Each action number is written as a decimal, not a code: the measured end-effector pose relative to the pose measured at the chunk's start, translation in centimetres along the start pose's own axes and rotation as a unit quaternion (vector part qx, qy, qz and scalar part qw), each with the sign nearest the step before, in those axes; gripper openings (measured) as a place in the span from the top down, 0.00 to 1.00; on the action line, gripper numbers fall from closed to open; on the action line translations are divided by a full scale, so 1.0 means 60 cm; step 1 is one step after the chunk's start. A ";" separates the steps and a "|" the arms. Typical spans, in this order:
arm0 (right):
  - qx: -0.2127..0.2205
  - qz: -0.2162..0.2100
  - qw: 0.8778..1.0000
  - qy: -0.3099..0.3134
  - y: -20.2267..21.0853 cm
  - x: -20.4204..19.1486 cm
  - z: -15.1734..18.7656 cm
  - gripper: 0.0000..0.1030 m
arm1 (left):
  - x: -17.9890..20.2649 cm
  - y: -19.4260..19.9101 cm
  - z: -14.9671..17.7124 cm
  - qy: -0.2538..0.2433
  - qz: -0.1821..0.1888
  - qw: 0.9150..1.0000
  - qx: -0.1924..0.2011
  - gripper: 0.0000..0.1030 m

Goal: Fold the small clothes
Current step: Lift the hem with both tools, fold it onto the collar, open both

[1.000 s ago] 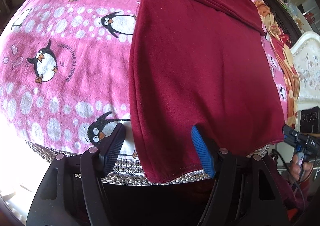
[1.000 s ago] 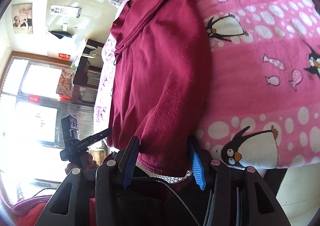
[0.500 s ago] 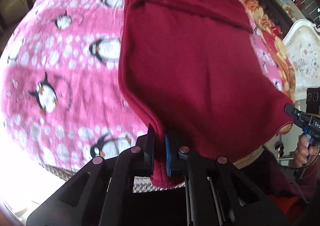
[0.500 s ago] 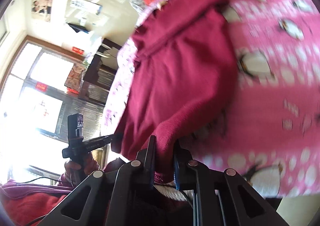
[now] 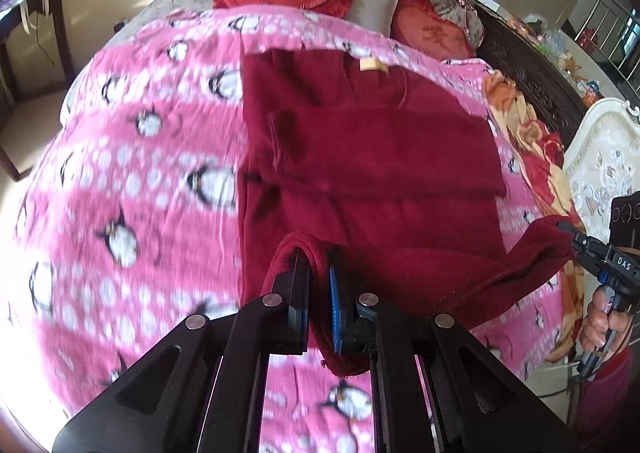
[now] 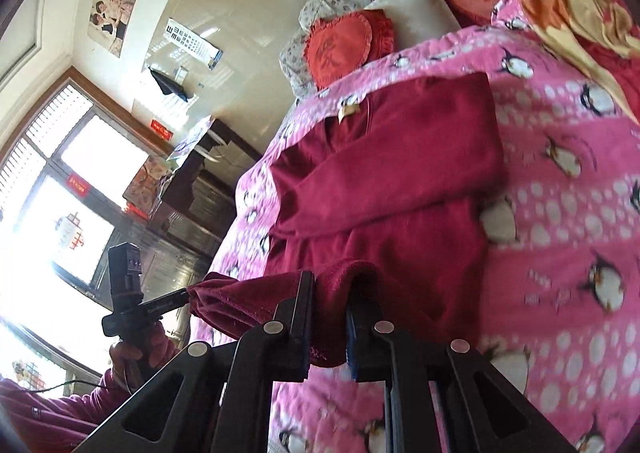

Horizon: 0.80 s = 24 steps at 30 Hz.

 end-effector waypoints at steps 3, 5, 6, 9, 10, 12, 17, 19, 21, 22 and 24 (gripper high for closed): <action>0.014 0.010 1.000 0.013 -0.027 0.005 -0.044 0.89 | 0.001 -0.028 -0.037 -0.007 -0.009 1.000 0.016 0.93; 0.023 0.013 0.999 0.019 -0.037 0.007 -0.069 0.89 | -0.004 -0.047 -0.061 -0.006 -0.014 1.000 0.023 0.93; 0.025 0.015 0.999 0.021 -0.044 0.009 -0.079 0.89 | -0.006 -0.055 -0.073 -0.005 -0.017 0.999 0.026 0.93; 0.030 0.030 0.998 0.037 -0.066 0.017 -0.117 0.89 | -0.013 -0.079 -0.114 0.002 -0.023 0.999 0.038 0.93; 0.032 0.032 0.998 0.041 -0.073 0.019 -0.124 0.89 | -0.015 -0.087 -0.130 0.005 -0.022 0.999 0.042 0.93; 0.034 0.035 0.998 0.044 -0.087 0.024 -0.145 0.89 | -0.016 -0.104 -0.156 0.008 -0.021 0.999 0.047 0.94; 0.039 0.040 0.998 0.042 -0.134 0.046 -0.199 0.89 | -0.014 -0.148 -0.201 -0.009 -0.040 0.998 0.051 0.93; 0.037 0.048 0.997 0.045 -0.155 0.057 -0.217 0.89 | -0.020 -0.170 -0.214 -0.010 -0.050 0.997 0.051 0.93; 0.033 0.058 0.997 0.045 -0.178 0.070 -0.233 0.89 | -0.028 -0.191 -0.222 -0.005 -0.057 0.997 0.046 0.93; 0.028 0.065 0.997 0.044 -0.193 0.082 -0.240 0.89 | -0.034 -0.204 -0.225 -0.002 -0.060 0.997 0.043 0.93; 0.016 0.068 0.997 0.039 -0.216 0.098 -0.247 0.89 | -0.043 -0.226 -0.227 0.004 -0.065 0.997 0.036 0.93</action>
Point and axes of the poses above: each gripper's, at about its wrist camera, not at the fingertips, and y roughly against the way its jaws point, x to its right, z to its underside, the point moved 6 cm from there along -y, roughly the way its jaws point, and after that the axes turned 13 degrees about x, right-handed, at the moved point
